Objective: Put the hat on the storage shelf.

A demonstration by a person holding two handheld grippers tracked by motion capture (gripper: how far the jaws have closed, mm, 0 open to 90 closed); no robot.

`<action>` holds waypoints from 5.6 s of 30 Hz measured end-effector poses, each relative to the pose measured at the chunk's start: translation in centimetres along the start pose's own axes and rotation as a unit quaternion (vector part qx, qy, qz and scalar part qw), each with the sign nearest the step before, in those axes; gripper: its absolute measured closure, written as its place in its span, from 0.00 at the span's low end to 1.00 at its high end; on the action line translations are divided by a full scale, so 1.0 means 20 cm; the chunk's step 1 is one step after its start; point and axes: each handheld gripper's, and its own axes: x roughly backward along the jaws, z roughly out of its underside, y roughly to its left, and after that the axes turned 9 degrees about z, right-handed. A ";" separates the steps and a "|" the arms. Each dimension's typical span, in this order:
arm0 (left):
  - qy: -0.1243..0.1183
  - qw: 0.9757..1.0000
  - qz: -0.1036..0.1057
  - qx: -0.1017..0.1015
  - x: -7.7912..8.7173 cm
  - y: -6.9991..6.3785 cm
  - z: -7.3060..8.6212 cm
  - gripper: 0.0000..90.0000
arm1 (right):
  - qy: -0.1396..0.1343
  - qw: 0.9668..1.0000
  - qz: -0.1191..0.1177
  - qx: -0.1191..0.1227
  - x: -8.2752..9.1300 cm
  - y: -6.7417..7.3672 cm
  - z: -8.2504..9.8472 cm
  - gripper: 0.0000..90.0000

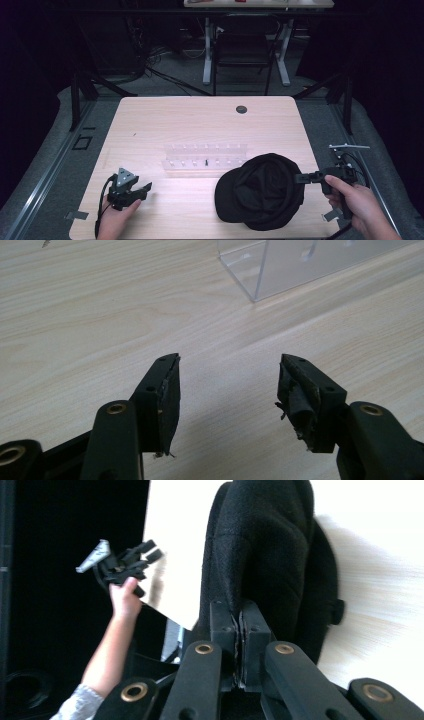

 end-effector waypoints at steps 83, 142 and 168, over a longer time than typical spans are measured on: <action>0.005 1.000 0.000 -0.002 -0.02 0.00 0.00 0.44 | -0.102 0.984 -0.111 0.094 0.20 0.65 -0.37 0.98; -0.001 1.000 0.006 -0.002 -0.02 0.01 0.00 0.44 | -0.099 0.986 -0.088 0.101 -0.25 0.88 -0.64 0.98; -0.023 0.999 0.029 -0.008 0.00 -0.06 -0.06 0.47 | -0.086 0.985 -0.094 0.112 -0.37 0.92 -0.62 0.98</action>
